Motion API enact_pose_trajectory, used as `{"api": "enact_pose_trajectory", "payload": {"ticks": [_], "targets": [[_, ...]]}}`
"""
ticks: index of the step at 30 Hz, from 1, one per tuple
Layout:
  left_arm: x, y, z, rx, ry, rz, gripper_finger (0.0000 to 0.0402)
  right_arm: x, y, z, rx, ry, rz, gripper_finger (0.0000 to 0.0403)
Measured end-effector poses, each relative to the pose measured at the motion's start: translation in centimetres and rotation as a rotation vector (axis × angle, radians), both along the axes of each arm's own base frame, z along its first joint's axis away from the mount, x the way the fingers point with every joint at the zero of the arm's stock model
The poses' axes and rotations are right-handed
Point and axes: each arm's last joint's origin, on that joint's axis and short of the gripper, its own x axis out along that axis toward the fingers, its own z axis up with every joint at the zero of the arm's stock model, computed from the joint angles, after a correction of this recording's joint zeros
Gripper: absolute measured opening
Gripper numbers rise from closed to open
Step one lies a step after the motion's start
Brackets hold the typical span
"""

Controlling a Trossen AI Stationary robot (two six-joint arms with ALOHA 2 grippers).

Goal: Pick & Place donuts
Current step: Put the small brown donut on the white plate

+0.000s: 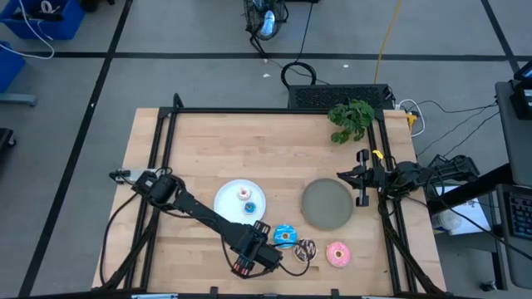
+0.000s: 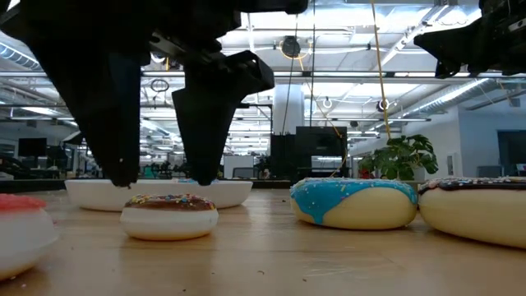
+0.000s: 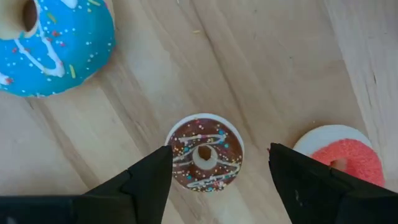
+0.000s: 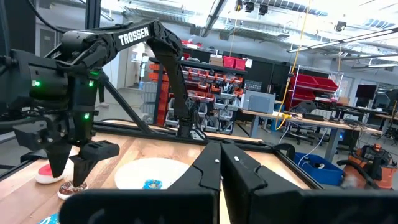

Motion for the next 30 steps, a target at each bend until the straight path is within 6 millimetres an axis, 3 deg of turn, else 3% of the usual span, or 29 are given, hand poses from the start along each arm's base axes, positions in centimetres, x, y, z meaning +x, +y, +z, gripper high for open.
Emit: {"api": "enact_pose_trajectory", "payload": {"ticks": [7,18,23,30], "targets": [[0.1,0.2,0.0,0.021,-0.013,-0.006,0.0274,0.0,0.0,0.0,0.0,0.0,0.0,0.0],[0.2,0.3,0.0,0.03,-0.018,-0.018,0.0331,0.0,0.0,0.0,0.0,-0.001,0.0,0.0],[0.3,0.3,-0.1,0.021,-0.031,-0.018,0.0326,0.0,0.0,0.0,0.0,-0.001,0.0,0.0],[0.2,0.8,-1.8,-0.026,-0.017,-0.012,0.0306,0.0,0.0,0.0,-0.005,-0.003,-0.001,0.0]]}}
